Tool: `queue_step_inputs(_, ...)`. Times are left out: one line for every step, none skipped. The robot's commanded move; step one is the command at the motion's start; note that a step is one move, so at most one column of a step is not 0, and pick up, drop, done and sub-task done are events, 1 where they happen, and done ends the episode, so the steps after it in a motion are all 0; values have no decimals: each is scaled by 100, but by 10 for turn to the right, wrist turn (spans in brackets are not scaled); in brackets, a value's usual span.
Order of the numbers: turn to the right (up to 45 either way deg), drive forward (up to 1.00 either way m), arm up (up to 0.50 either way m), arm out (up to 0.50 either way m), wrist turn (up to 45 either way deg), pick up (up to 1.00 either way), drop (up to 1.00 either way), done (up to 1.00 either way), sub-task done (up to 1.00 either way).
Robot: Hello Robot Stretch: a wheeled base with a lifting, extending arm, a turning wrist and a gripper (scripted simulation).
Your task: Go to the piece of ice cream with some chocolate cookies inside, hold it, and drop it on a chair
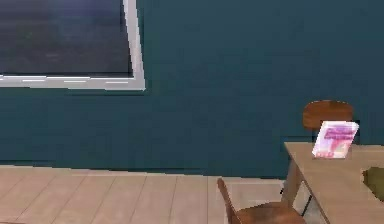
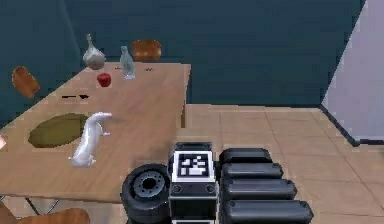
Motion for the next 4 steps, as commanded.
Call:
queue_step_inputs(-450, 0, 0, 0, 0, 0, 0, 0, 0)
queue_step_inputs(0, 0, 0, 34, 0, 0, 0, 0, 0)
queue_step_inputs(0, 0, 0, 0, 450, 0, 0, 0, 0)
queue_step_inputs(0, 0, 0, 0, 450, 0, 0, 0, 0)
